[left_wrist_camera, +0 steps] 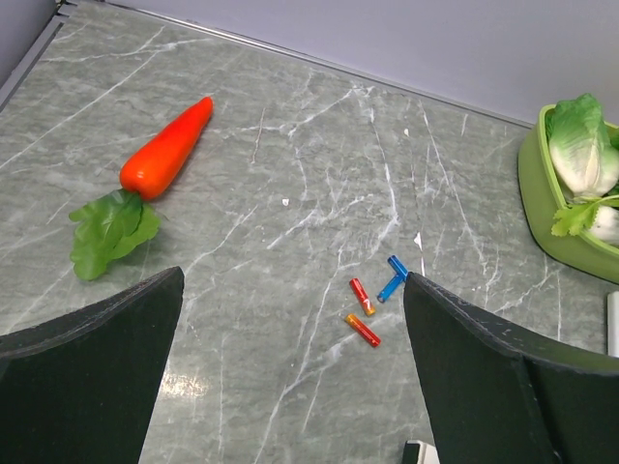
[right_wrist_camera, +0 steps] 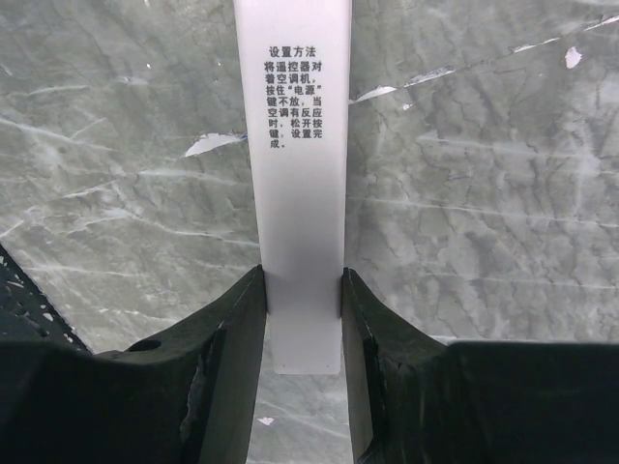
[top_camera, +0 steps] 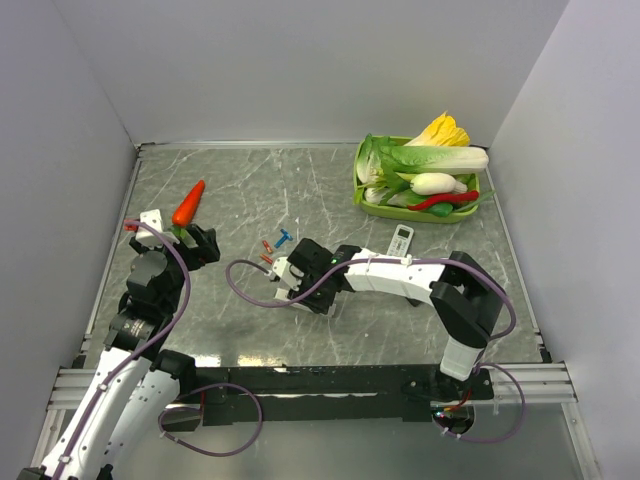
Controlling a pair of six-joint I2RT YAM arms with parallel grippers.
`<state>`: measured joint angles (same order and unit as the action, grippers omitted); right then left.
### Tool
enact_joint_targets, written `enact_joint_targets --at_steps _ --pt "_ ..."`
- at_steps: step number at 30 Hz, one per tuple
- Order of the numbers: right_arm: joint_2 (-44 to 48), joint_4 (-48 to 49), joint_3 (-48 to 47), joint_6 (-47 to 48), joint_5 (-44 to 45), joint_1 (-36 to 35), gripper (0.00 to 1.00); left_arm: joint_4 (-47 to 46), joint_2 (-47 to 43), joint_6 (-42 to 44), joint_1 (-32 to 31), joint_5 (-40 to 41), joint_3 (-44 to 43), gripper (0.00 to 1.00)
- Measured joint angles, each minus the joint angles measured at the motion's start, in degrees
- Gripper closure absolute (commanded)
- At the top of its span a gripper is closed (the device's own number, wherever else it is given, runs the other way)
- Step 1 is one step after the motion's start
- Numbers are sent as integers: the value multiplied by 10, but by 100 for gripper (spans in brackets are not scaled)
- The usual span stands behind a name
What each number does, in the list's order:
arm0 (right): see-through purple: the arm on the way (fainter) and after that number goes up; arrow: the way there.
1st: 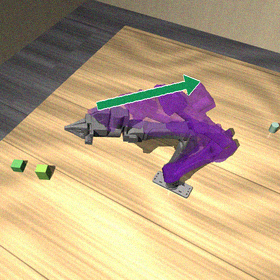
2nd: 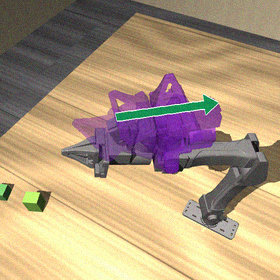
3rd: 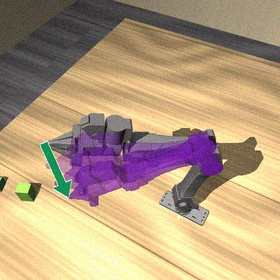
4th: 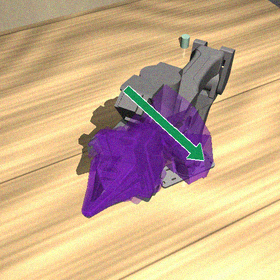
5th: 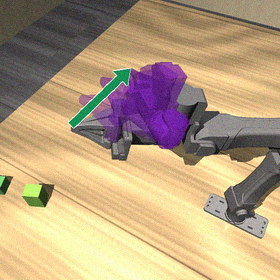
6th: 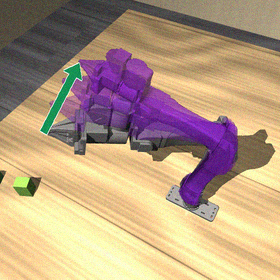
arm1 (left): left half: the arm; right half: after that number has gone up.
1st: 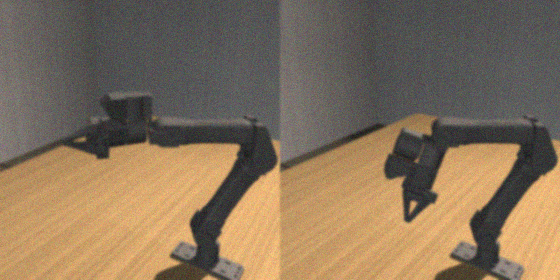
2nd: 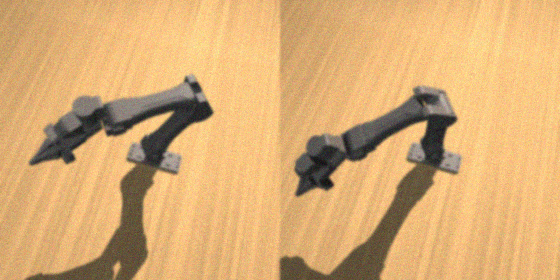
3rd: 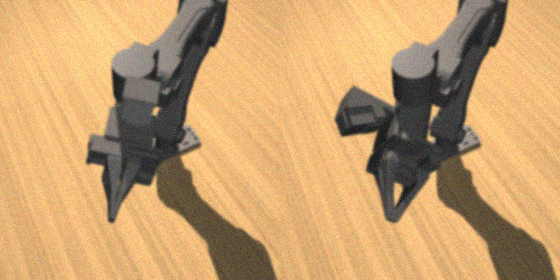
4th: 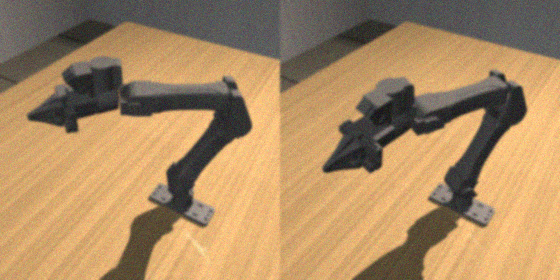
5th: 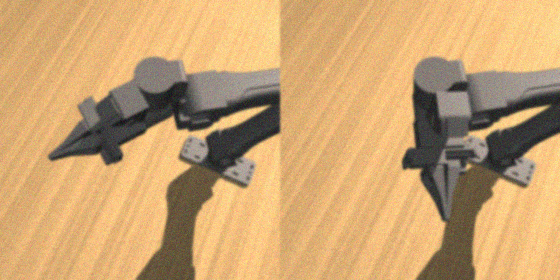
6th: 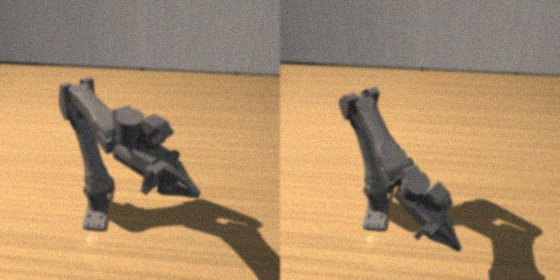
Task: Load the batteries into the remote control
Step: Remove the battery cover from the remote control.
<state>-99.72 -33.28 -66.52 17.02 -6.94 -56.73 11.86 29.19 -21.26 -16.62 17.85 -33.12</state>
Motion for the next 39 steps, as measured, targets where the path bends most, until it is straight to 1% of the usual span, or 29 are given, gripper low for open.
enact_joint_targets --at_steps 8,12,18,22,25,29,33,39 --pt "1 12 0 0 -5 0 62 0 3 0 0 0 0 1" --pt "-1 27 0 0 -10 1 57 0 3 0 0 0 0 0" --pt "-5 41 1 0 -10 1 56 0 6 0 0 0 0 0" --pt "-9 42 3 0 -10 1 56 0 7 0 0 0 0 1" --pt "-9 42 3 0 -10 1 62 0 7 0 0 0 0 1" --pt "-4 42 6 -7 -14 6 62 0 7 0 0 0 0 1" --pt "12 49 22 -28 -16 30 63 0 10 0 0 0 0 1" --pt "28 69 49 -81 16 99 63 0 14 0 0 -4 0 0"
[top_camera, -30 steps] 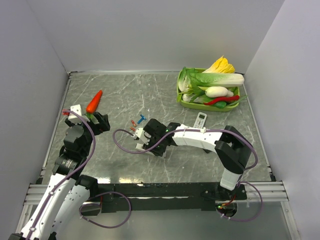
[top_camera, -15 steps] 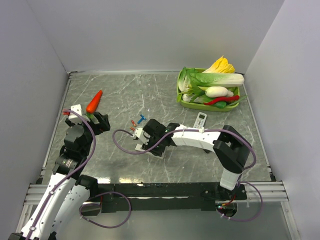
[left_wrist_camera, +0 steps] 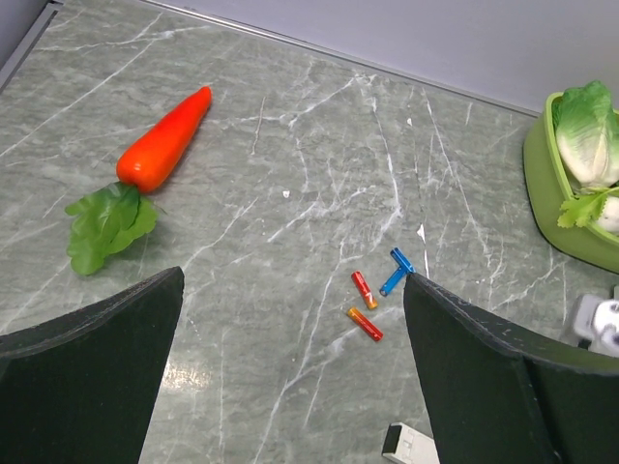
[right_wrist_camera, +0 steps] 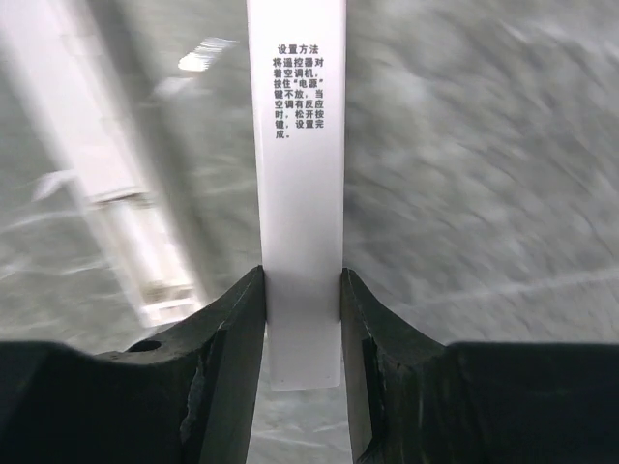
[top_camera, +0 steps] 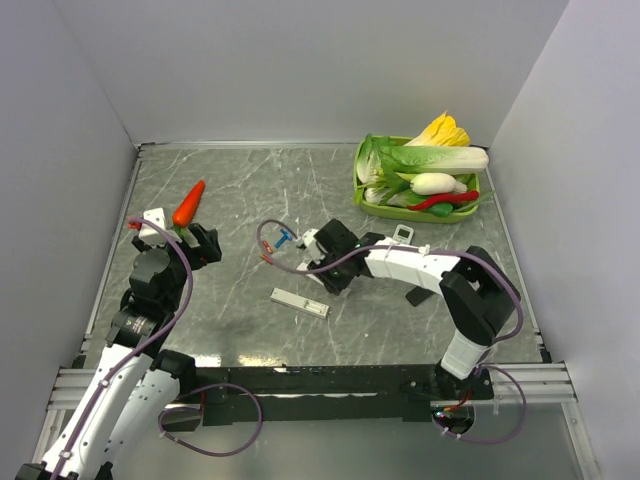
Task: Load the batteries into the remote control
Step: Remove the battery cover from the remote control, then place the battery cover at the center of the board.
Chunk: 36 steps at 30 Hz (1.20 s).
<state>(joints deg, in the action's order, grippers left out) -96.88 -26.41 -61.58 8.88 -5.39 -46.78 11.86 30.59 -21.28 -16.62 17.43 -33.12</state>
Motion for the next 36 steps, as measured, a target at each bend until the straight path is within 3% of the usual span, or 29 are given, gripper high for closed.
enact_joint_targets --at_steps 6,9,16,36 --pt "-2 3 19 -51 47 47 59 0 0 0 0 0 0 1" --pt "-5 2 19 -65 63 50 43 0 0 0 0 0 0 1" --pt "-17 -20 15 -71 74 50 29 0 0 0 0 0 0 1" --pt "17 11 -5 -20 -44 -14 24 1 30 -25 0 -23 0 1"
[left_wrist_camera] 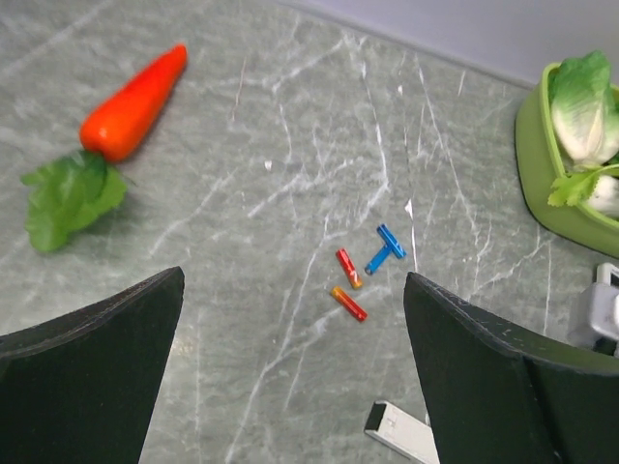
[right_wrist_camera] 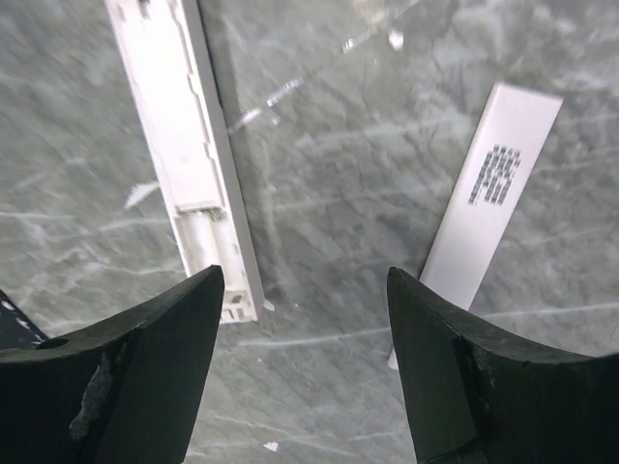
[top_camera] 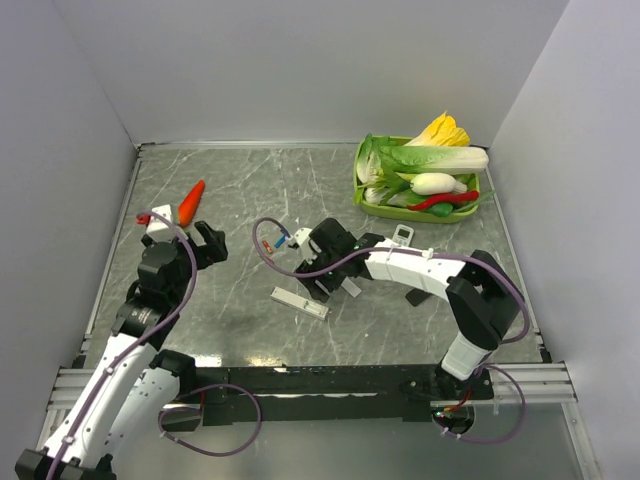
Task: Load the batteries into the remote control
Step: Place the battery cover at the center of the board, then pick up the battery from the center of the board.
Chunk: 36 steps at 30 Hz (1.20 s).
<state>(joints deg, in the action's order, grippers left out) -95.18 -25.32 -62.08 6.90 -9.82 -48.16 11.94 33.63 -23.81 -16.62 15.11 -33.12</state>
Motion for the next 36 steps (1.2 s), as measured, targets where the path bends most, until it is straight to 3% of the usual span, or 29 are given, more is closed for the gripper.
enact_joint_targets --at_steps 4,7,14,24,36 --pt "0 10 -21 -3 -8 0 25 16 39 -40 0 -7 -1 1" --pt "-5 17 -55 -11 -8 0 32 46 67 -80 0 -17 -1 1" --pt "-70 53 -160 -36 -2 0 45 85 37 -151 0 -37 0 1" --pt "-227 59 -264 -48 7 -4 46 142 -24 -189 0 -48 0 1" --pt "-314 49 -360 -45 21 -25 48 169 -34 -194 0 -63 0 1"
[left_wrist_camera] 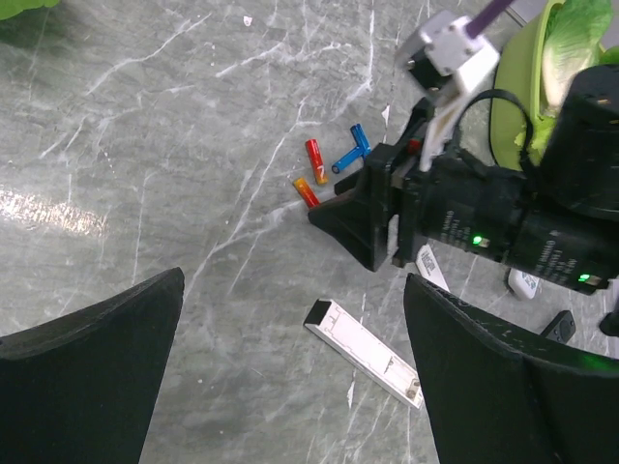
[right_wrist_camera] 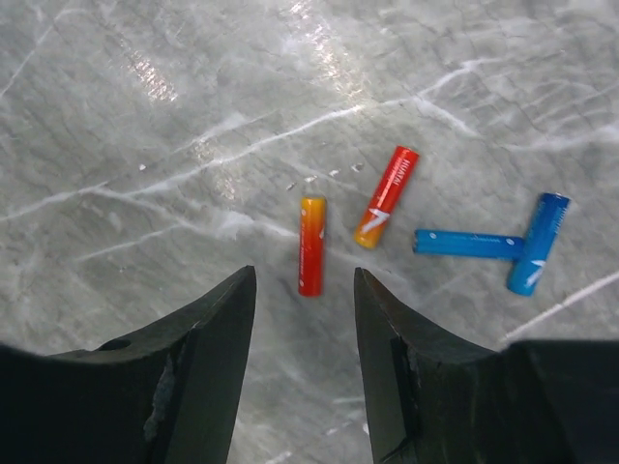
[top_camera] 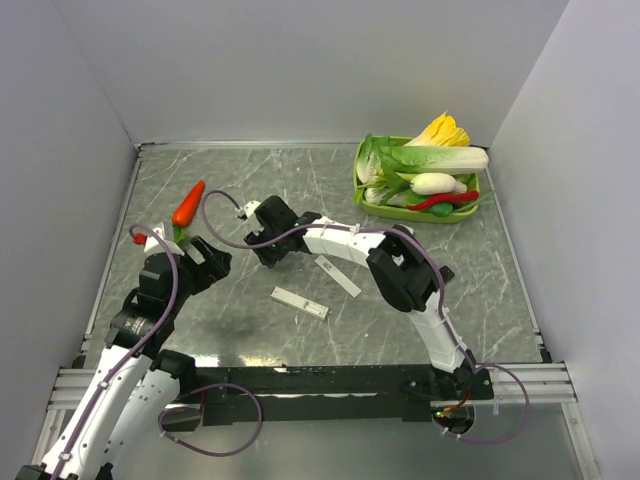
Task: Load the batteries into the remote control
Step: Pick up the battery from the center of the board.
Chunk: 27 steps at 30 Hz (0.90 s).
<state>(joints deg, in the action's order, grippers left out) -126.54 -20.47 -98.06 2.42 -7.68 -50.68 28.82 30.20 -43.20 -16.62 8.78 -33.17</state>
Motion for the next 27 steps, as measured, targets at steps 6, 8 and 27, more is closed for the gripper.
enact_joint_targets --at_steps 6,8,27 --pt "-16 -14 -5 4 17 -9 54 1 -1 0 0 -2 -3 1" --pt "-18 -16 -5 6 24 -11 58 1 -1 0 0 -5 -3 0" --pt "80 63 150 -3 22 -16 100 -28 -9 -27 0 -32 5 1"
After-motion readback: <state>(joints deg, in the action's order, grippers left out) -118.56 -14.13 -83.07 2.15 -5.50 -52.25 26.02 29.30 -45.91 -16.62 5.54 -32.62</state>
